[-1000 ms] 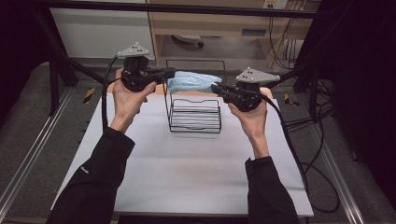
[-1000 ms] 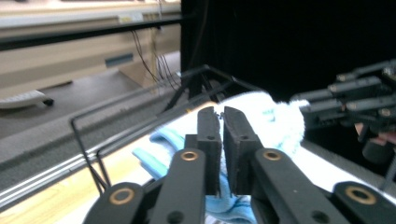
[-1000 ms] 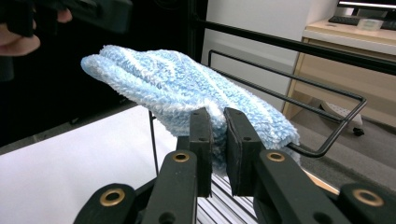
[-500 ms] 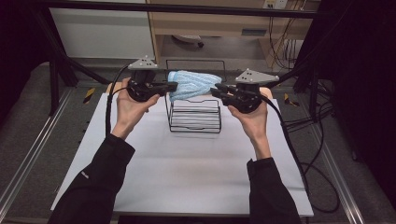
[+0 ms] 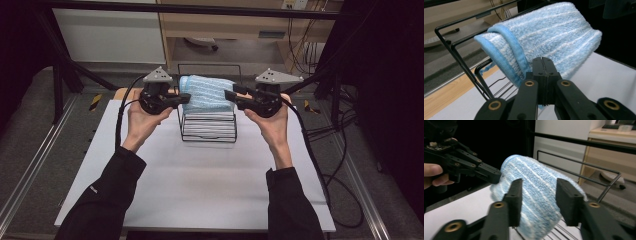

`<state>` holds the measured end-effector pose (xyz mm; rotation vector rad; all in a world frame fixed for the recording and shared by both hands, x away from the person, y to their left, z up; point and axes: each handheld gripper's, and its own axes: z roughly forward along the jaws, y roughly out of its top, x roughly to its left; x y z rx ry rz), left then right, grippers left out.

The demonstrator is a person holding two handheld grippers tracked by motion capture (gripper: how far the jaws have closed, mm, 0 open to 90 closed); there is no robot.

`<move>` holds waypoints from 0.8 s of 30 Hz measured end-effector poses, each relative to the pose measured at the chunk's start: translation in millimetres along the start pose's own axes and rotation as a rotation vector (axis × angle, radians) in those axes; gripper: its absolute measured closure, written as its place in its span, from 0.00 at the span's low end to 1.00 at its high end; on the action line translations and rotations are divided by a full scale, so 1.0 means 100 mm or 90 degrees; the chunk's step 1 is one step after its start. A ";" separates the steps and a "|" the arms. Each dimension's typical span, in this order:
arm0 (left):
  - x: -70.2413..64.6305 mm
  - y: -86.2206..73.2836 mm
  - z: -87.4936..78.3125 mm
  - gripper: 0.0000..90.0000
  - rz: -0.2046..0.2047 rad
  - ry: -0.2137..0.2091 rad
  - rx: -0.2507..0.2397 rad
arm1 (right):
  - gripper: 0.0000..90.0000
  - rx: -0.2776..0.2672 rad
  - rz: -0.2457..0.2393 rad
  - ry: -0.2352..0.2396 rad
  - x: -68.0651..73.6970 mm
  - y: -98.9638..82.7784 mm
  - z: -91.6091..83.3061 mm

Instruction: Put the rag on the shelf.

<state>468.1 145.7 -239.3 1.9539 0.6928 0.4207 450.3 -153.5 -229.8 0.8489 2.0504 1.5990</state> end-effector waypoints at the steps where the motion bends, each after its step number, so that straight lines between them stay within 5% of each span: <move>1: 0.00 -0.02 0.00 1.00 -0.001 -0.001 -0.001 | 0.83 0.008 0.003 0.007 0.00 -0.01 0.00; 5: 0.01 -0.06 0.02 1.00 0.001 -0.003 0.001 | 1.00 0.054 0.014 0.019 -0.02 -0.09 0.05; 9: 0.02 -0.11 0.05 1.00 0.002 -0.002 0.004 | 1.00 0.077 0.016 0.008 -0.06 -0.21 0.11; 24: 0.10 -0.24 0.27 1.00 -0.015 0.024 -0.015 | 1.00 0.050 0.021 -0.040 -0.23 -0.50 0.30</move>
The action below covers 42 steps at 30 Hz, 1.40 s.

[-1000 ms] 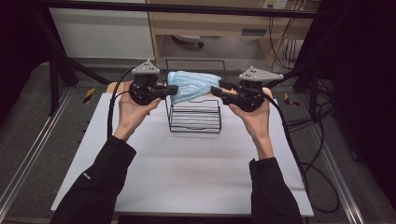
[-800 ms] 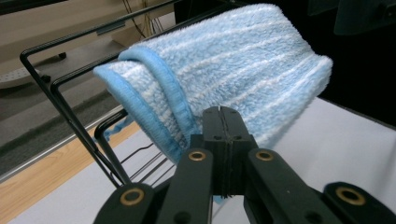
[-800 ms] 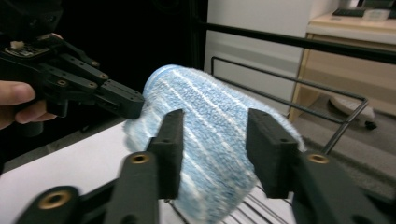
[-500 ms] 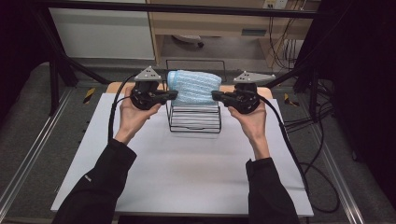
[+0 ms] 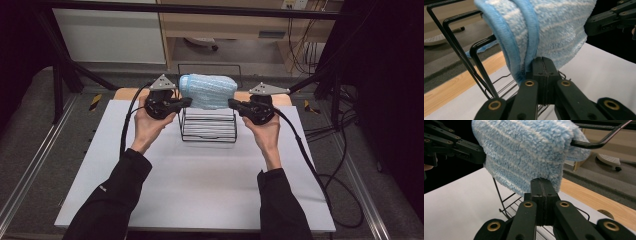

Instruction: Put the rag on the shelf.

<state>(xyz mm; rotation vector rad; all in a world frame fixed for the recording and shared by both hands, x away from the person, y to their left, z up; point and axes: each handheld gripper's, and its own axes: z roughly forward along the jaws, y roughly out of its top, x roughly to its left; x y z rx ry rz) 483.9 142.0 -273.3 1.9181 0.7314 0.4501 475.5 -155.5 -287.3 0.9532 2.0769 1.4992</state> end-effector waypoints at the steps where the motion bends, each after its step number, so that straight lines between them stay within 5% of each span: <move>1: 0.01 -0.01 0.01 1.00 -0.002 0.000 -0.004 | 1.00 -0.002 -0.003 -0.001 0.00 0.00 0.01; 11: -0.05 0.02 -0.13 0.94 0.003 -0.013 -0.017 | 0.92 -0.024 -0.017 0.009 0.06 0.04 -0.12; 23: -0.01 0.00 -0.44 0.55 -0.009 0.005 -0.004 | 0.55 -0.033 -0.012 0.013 0.16 0.23 -0.40; 33: 0.07 -0.30 -0.67 0.33 -0.021 0.018 0.000 | 0.22 -0.020 0.000 -0.006 0.11 0.11 -0.63; 42: 0.05 -0.79 -0.67 0.15 -0.018 0.014 0.028 | 0.08 0.013 0.009 -0.003 0.09 -0.19 -0.69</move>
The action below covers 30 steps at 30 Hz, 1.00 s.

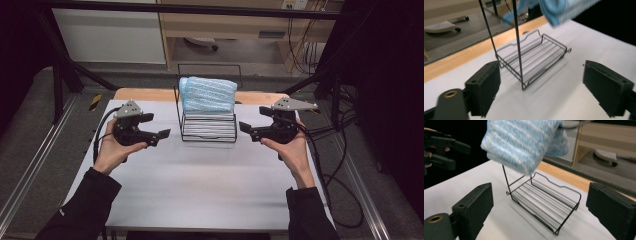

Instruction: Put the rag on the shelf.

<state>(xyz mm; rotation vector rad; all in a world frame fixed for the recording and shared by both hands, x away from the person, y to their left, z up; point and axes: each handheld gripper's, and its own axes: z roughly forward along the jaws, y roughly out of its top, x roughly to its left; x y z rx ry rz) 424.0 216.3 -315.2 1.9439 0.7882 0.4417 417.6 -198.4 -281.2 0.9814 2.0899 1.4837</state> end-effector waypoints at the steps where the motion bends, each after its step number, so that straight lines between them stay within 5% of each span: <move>1: 0.00 -0.08 0.01 0.13 0.000 0.003 0.008 | 0.08 -0.001 0.003 0.002 -0.01 -0.05 0.00; 16: 0.03 -0.94 0.06 0.10 -0.030 0.008 0.057 | 0.01 0.084 0.041 -0.009 -0.12 -0.91 0.03; 30: 0.11 -1.41 -0.04 0.11 -0.044 0.022 0.079 | 0.01 0.133 0.059 0.002 -0.27 -1.60 -0.09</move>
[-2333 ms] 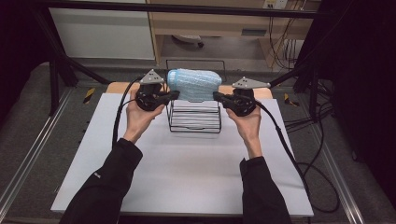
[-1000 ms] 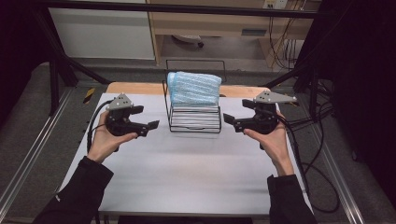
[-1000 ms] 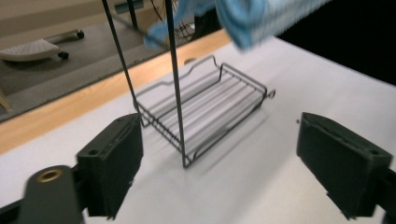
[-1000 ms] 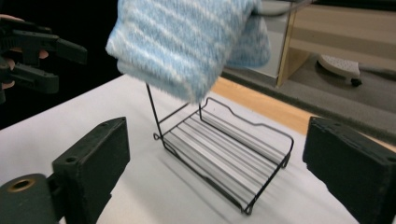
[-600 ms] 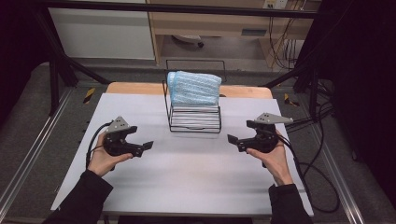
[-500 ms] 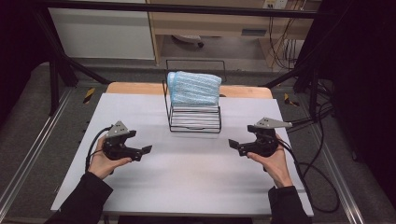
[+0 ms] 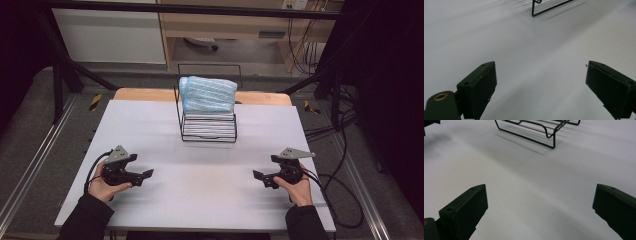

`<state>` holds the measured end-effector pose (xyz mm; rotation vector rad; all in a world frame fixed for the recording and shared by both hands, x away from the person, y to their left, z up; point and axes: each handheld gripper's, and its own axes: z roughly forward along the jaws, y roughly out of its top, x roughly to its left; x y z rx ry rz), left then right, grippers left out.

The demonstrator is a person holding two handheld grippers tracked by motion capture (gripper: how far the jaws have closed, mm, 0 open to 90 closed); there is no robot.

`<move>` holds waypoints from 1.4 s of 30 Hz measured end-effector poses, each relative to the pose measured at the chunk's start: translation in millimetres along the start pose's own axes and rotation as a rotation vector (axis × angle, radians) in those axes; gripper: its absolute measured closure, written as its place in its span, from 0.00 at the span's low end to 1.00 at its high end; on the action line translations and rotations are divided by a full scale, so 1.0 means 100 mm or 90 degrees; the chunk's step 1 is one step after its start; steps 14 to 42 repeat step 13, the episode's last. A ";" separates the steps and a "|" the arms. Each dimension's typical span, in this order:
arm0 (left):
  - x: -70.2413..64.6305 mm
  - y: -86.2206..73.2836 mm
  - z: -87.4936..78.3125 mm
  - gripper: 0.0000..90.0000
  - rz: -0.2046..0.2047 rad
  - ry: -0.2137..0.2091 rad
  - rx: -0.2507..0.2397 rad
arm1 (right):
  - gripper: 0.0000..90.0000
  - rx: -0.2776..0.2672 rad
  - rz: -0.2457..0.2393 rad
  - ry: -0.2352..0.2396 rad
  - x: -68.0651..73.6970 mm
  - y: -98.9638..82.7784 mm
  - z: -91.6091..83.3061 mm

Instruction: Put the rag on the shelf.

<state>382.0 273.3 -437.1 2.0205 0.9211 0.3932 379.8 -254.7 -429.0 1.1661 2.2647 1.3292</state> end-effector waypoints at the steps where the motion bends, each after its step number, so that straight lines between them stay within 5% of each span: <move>1: 0.00 -0.02 0.00 0.11 -0.002 0.006 0.003 | 0.01 0.001 0.001 -0.002 -0.02 -0.04 -0.01; 11: 0.02 -0.21 -0.05 0.11 0.000 0.012 0.011 | 0.01 0.012 0.015 -0.001 -0.11 -0.27 -0.12; 42: 0.02 -0.21 -0.06 0.11 0.001 0.009 0.005 | 0.01 0.017 0.019 -0.001 -0.11 -0.28 -0.12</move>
